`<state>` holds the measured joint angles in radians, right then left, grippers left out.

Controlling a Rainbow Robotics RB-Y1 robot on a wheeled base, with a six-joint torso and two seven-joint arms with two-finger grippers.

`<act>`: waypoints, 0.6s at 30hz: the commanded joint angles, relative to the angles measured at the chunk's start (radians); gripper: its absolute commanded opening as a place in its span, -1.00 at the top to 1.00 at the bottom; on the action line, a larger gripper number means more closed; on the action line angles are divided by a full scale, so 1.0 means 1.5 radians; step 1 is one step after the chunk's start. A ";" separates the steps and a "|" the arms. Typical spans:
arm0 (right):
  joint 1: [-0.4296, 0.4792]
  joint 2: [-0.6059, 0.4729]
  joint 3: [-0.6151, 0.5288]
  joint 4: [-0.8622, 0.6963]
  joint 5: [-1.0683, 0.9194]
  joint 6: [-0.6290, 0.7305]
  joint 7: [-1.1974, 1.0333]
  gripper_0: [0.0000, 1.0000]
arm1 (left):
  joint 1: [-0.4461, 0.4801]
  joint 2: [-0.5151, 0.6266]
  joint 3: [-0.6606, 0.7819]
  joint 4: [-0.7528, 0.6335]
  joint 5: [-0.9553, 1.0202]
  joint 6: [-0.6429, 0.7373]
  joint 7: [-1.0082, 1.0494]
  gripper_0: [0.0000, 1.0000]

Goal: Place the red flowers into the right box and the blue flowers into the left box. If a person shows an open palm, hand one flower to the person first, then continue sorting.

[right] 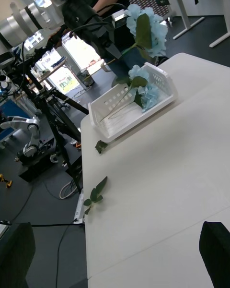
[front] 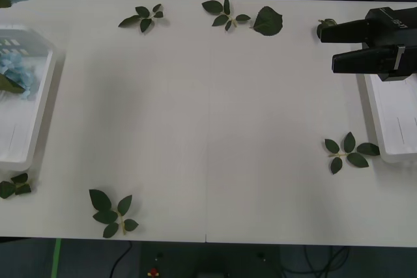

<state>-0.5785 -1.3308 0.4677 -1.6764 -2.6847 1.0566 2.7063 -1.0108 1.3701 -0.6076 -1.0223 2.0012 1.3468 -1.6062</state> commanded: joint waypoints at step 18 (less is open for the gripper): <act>-0.024 -0.027 -0.009 -0.001 -0.009 -0.003 -0.001 -1.00 | 0.284 0.110 0.015 0.037 0.028 -0.228 -0.360 1.00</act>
<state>-0.5785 -1.3308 0.4677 -1.6762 -2.6848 1.0565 2.7063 -0.6303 1.4837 -0.5896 -0.9913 2.0341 1.0269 -2.0258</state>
